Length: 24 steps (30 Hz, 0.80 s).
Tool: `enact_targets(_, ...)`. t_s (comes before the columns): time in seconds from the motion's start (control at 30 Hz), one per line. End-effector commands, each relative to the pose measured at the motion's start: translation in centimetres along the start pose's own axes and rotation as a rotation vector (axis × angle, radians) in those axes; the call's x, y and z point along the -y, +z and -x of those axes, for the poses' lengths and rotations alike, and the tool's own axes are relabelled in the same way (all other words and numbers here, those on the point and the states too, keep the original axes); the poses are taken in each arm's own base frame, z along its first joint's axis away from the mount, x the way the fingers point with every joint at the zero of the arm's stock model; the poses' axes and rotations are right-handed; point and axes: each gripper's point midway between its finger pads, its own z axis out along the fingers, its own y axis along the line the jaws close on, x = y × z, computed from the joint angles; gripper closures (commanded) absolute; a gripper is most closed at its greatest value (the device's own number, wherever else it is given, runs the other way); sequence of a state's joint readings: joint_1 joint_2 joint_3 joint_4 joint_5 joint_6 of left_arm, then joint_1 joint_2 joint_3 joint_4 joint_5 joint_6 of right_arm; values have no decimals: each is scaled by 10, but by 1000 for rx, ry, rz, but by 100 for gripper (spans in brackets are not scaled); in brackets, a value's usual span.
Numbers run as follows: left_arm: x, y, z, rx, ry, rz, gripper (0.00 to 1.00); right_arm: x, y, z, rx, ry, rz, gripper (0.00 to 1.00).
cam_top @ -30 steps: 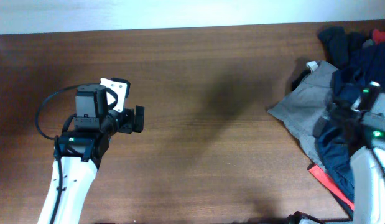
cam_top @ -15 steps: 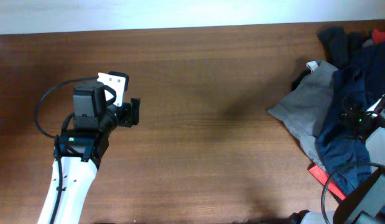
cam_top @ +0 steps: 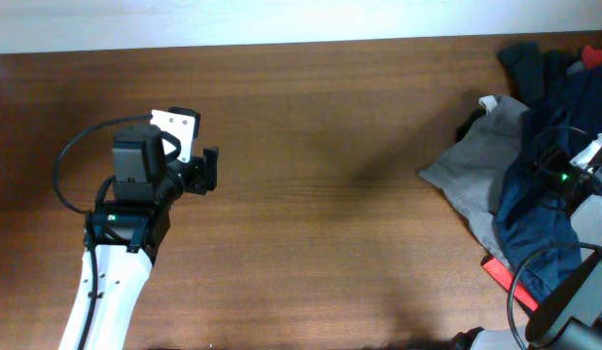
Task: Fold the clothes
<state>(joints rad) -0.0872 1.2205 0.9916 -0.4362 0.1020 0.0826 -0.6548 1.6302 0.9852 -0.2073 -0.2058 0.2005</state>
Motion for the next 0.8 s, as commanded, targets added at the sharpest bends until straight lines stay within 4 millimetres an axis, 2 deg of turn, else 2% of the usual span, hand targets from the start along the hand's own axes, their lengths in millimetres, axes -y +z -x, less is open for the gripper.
enact_targets(0.0,3,-3,10,22,0,-13,26,-19,-12,26,56,5,79,33)
enact_targets(0.03,3,-3,10,22,0,-13,26,-26,-13,29,57,1,114,35)
enact_targets(0.1,3,-3,10,22,0,-13,26,-28,-14,30,58,0,124,36)
enact_targets(0.17,3,-3,10,22,0,-14,26,-28,-14,30,56,0,123,41)
enact_targets(0.23,3,-3,10,22,1,-13,26,-27,-14,28,51,2,118,59)
enact_targets(0.33,3,-3,10,22,1,-13,26,-26,-13,25,39,5,116,94)
enact_targets(0.4,2,-3,10,22,1,-13,28,-28,-13,23,30,7,124,96)
enact_targets(0.53,-1,-3,9,20,1,9,31,-56,-31,31,16,40,262,96)
enact_targets(0.57,-3,-3,9,19,0,21,32,-80,-47,40,16,35,368,96)
enact_targets(0.63,-4,-3,9,19,0,23,32,-114,-72,52,13,-6,475,96)
enact_targets(0.7,-4,-3,9,19,0,23,33,-149,-98,59,0,-54,527,96)
enact_targets(0.77,-4,-3,9,18,0,23,33,-204,-133,57,-13,-193,608,96)
